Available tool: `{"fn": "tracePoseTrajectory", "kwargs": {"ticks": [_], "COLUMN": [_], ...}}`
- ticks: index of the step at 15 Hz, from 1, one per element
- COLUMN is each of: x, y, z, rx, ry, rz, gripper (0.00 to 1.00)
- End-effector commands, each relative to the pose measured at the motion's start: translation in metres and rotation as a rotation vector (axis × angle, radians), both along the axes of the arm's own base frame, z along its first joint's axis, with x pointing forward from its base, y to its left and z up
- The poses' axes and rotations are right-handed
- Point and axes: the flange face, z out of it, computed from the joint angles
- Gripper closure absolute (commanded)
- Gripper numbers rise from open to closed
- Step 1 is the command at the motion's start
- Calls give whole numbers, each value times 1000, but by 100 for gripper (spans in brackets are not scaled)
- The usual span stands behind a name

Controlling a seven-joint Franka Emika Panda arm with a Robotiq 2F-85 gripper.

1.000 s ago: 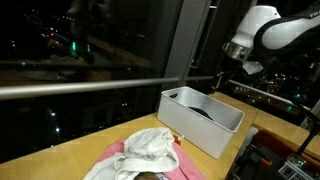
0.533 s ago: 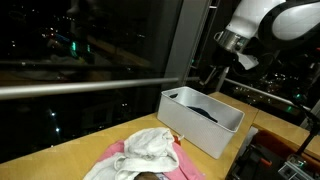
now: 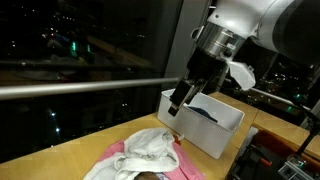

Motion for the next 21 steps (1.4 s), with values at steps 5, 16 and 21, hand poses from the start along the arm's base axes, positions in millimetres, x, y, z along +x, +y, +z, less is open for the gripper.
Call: {"fn": "tracePoseTrajectory", "kwargs": {"ticks": [5,16,21], "x": [17,18,13], "y": [102,82,74], "z": [-57,-170,-225], "rx": [-29,-71,-57], "ry": [-9,117,169], "rz": [80,35,5], "gripper": [0,0,0]}}
